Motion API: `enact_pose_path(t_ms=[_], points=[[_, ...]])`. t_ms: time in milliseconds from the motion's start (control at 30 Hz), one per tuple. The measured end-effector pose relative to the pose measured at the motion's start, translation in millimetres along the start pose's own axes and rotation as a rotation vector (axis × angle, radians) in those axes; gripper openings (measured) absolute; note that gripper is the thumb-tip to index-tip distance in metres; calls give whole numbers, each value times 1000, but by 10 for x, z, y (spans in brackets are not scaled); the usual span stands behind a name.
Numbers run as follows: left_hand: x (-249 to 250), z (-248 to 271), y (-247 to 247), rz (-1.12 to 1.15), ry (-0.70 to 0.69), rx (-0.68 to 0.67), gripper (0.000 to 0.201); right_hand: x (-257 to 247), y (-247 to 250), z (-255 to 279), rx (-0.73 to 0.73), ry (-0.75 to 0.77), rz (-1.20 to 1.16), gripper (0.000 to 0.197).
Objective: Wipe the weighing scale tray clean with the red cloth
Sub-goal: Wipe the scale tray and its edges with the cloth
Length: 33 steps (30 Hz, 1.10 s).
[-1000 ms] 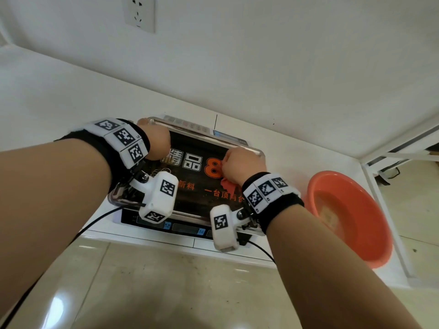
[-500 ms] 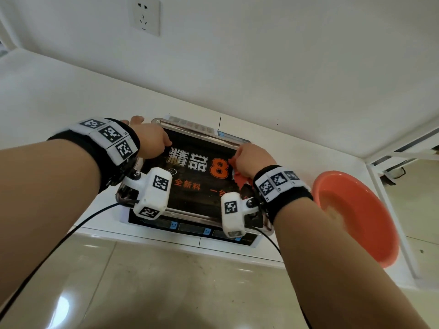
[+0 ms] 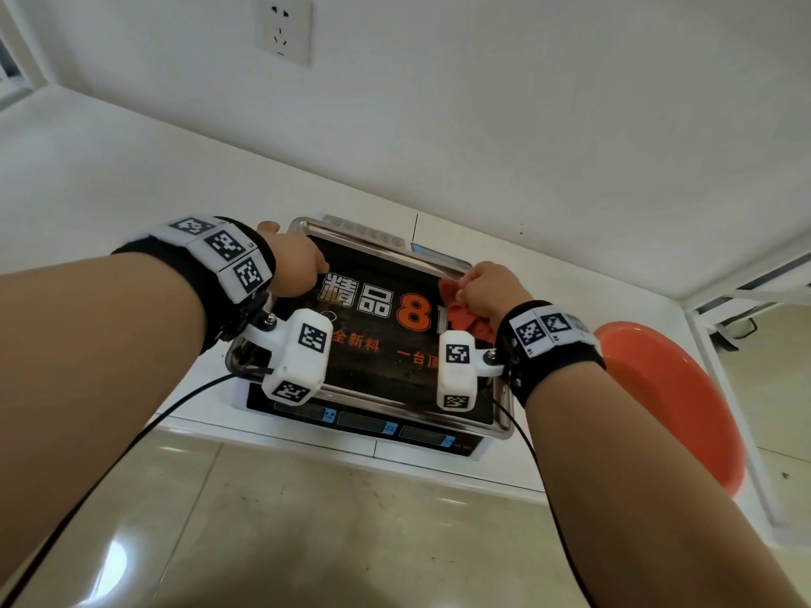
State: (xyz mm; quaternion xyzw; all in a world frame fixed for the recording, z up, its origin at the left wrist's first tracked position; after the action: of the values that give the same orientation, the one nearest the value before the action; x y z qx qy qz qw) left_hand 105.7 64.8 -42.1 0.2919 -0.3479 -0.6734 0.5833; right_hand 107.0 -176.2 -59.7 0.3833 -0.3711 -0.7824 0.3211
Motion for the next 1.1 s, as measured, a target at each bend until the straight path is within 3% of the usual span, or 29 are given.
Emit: enact_pose_path(t_ms=[167,300,367,600,733,833,900,1000,1100], points=[[-58,-178,-62,50,33,-30,57,71,-9,-56,125,7,57,29],[-60,-205,-67,10,1,-24,55,63,86,45,-90,38,60,24],[-7,-133,-37,-41,-8,-24,53,70,96,87,-119,88,155,22],[39,-60,-8,-168,-52,-22,53,158,220,61,99,116,83,8],[100,0,26,-217,-59,-17,50,283,175,16,144,32,454,39],[135,19,31,-239,-47,-36,49,343,32,32,90,8,597,34],[133,15,27,-249,-46,-38,48,309,-5,67,6,-7,566,29],[137,26,26,-264,-52,-35,48,250,2,133,-209,-55,327,18],[158,42,28,-266,-52,-28,47,294,108,107,-171,-52,98,16]])
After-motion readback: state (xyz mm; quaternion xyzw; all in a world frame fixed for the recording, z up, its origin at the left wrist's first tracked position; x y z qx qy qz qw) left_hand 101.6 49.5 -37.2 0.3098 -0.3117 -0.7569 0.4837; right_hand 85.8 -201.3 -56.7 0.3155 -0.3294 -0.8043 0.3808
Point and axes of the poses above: each hand's wrist, its own z-axis away from the middle knuckle, its own y-axis out of the back of the hand, x = y × z, the point moved 2 cm from there along -z, towards the middle knuckle, and after that the axes turned 3 degrees about -y, right-handed, at the moved point
